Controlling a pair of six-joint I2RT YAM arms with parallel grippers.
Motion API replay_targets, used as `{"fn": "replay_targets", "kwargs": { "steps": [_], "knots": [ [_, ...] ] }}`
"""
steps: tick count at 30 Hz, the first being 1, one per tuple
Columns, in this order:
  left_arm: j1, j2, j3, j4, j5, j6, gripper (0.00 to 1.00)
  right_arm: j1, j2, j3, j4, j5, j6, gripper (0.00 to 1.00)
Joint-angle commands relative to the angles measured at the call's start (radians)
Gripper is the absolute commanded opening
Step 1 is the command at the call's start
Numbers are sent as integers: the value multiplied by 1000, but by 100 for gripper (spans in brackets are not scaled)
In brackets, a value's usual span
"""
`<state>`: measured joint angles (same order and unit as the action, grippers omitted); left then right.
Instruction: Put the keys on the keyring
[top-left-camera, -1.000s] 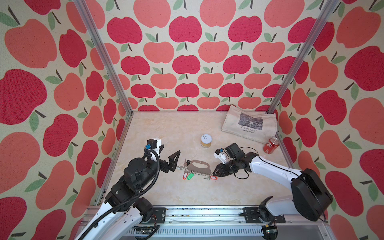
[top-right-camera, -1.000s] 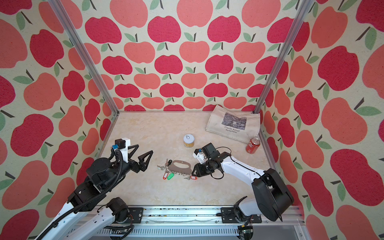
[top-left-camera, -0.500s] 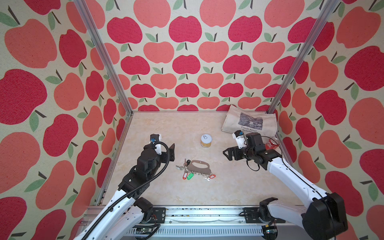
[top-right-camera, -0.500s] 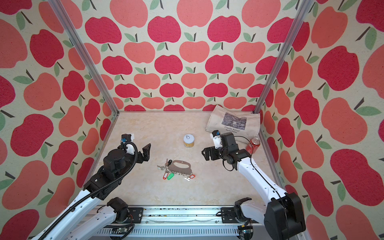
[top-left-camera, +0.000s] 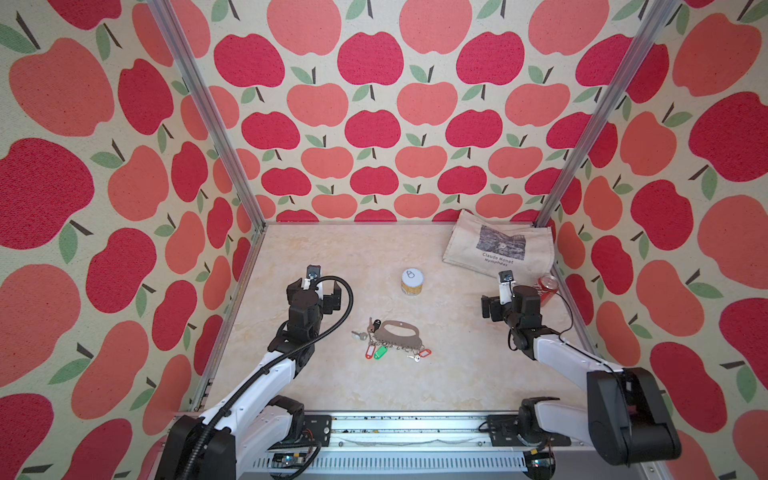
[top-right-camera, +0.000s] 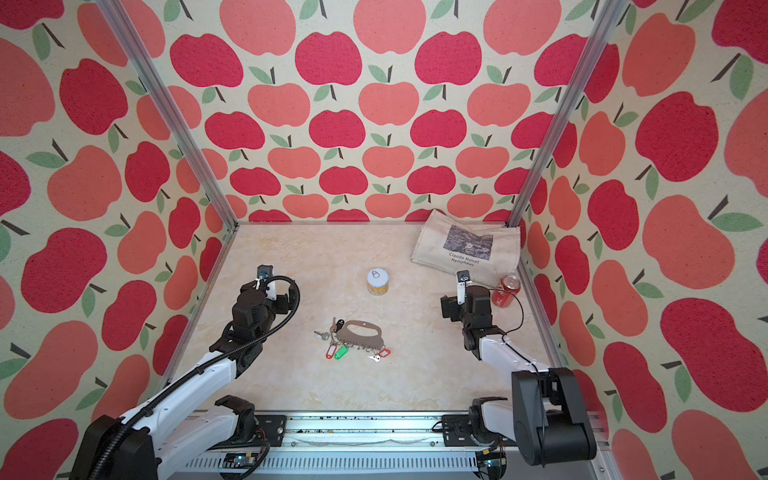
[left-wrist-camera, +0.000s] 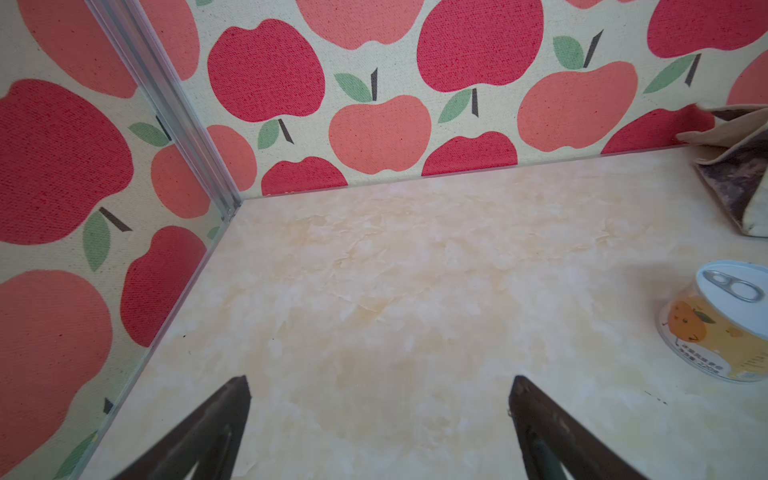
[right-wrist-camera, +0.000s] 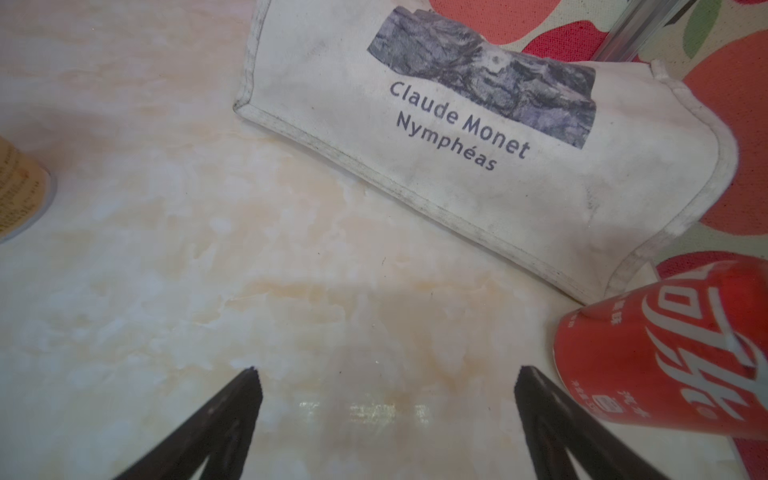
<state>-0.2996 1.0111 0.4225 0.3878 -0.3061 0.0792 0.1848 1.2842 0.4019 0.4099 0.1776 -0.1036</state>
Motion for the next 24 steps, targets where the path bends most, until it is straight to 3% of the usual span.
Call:
{"fn": "replay_targets", "kwargs": {
  "steps": [1,7,10,16,22,24],
  "knots": [
    [71,34,-45,206,13,81,99,0,66,-4,299,49,-89,99],
    [156,133,-95,320,48,114,99,-16,152,-37,447,-4,-63,99],
    [179,201,-98,360,99,96,99,-20,206,-71,574,-20,-60,99],
    [247,364,-123,550,142,40,99,-37,217,-105,639,-30,-39,99],
    [253,519,-135,675,132,33,100,-38,332,-160,852,-44,-46,99],
    [263,531,-135,686,124,19,100,-30,330,-159,847,-4,-44,99]
  ]
}}
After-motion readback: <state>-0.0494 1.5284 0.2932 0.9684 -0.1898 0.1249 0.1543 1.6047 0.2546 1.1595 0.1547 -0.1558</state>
